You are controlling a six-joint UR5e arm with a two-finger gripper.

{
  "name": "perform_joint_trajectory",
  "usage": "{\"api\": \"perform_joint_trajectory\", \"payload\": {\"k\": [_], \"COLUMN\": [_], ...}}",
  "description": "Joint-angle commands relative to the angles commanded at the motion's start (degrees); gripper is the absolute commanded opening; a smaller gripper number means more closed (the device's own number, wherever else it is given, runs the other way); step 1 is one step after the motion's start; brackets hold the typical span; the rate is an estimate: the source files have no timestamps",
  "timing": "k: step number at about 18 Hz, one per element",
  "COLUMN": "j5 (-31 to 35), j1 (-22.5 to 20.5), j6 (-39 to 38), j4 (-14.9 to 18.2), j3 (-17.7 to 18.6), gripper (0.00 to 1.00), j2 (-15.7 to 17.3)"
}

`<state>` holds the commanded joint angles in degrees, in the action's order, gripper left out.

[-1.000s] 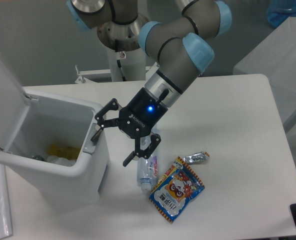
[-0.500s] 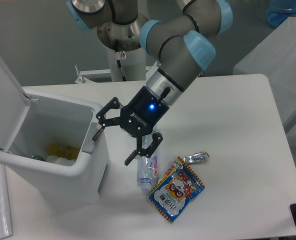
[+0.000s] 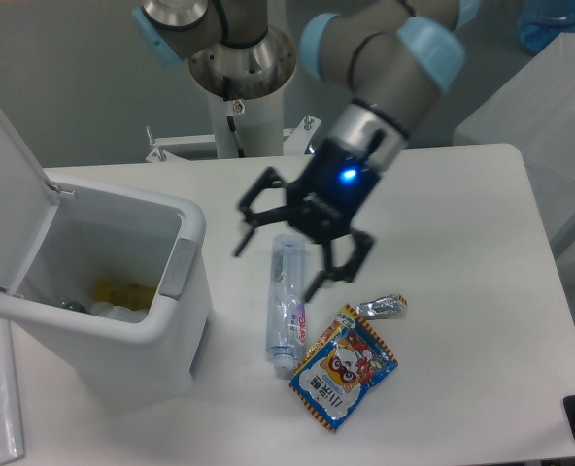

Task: Open the trash can

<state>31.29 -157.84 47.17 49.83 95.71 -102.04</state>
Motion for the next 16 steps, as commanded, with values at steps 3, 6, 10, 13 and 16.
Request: {"api": "perform_joint_trajectory", "payload": {"k": [3, 6, 10, 13, 16], "j5": [2.79, 20.67, 38.12, 44.9, 51.39], "j1": [-1.68, -1.94, -1.59, -0.1, 2.09], "j6": [3.8, 10.2, 16.81, 16.99, 19.79], "j4": [-0.26, -0.26, -0.17, 1.31, 7.88], "j3": [-1.31, -3.07, -4.56, -7.29, -10.97], "gripper": [1.0, 1.0, 1.0, 1.0, 1.0], "j2": [-1.49, -4.65, -7.2, -8.52, -10.45]}}
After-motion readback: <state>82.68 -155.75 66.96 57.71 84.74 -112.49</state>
